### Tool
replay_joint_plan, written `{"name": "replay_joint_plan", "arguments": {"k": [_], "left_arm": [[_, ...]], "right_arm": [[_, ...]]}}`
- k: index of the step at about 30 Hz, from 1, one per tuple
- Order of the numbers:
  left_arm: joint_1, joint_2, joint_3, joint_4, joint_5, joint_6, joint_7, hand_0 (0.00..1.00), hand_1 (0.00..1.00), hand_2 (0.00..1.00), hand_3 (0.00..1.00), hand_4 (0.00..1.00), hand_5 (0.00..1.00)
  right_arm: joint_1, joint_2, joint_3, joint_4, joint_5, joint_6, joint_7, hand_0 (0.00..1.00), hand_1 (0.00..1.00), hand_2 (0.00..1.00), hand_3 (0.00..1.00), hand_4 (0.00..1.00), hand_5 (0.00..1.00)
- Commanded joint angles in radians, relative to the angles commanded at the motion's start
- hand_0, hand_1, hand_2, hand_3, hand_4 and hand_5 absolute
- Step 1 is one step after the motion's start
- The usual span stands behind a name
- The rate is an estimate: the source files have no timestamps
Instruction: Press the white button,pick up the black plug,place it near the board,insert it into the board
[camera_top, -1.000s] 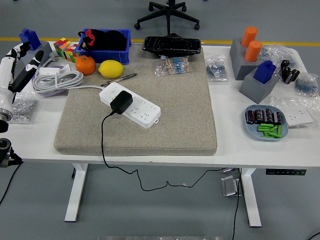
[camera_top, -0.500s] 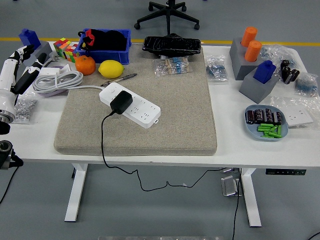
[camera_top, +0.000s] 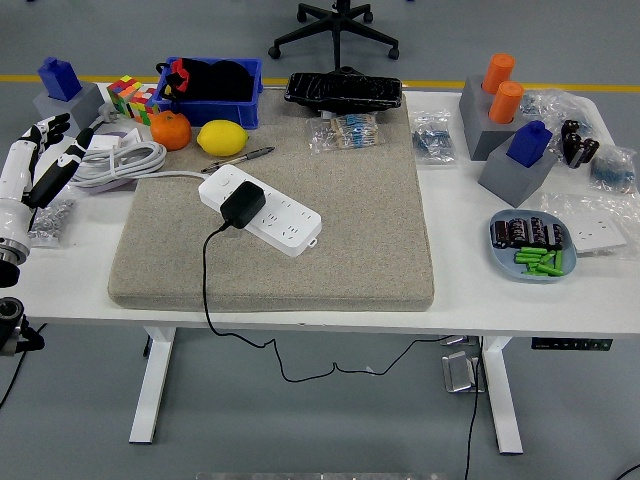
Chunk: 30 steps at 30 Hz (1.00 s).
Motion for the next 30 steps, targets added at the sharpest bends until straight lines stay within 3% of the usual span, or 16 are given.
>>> {"name": "replay_joint_plan", "arguments": {"k": [30], "left_arm": [[0.018, -0.009, -0.068, -0.028, 0.013, -0.001, 0.01, 0.959, 0.887, 0.874, 0.84, 0.856, 0.81]], "right_arm": [[-0.003, 0.011, 0.109, 0.0, -0.037, 0.003, -0.008, 0.811, 0.706, 0.7, 0.65, 0.77, 0.444]]}}
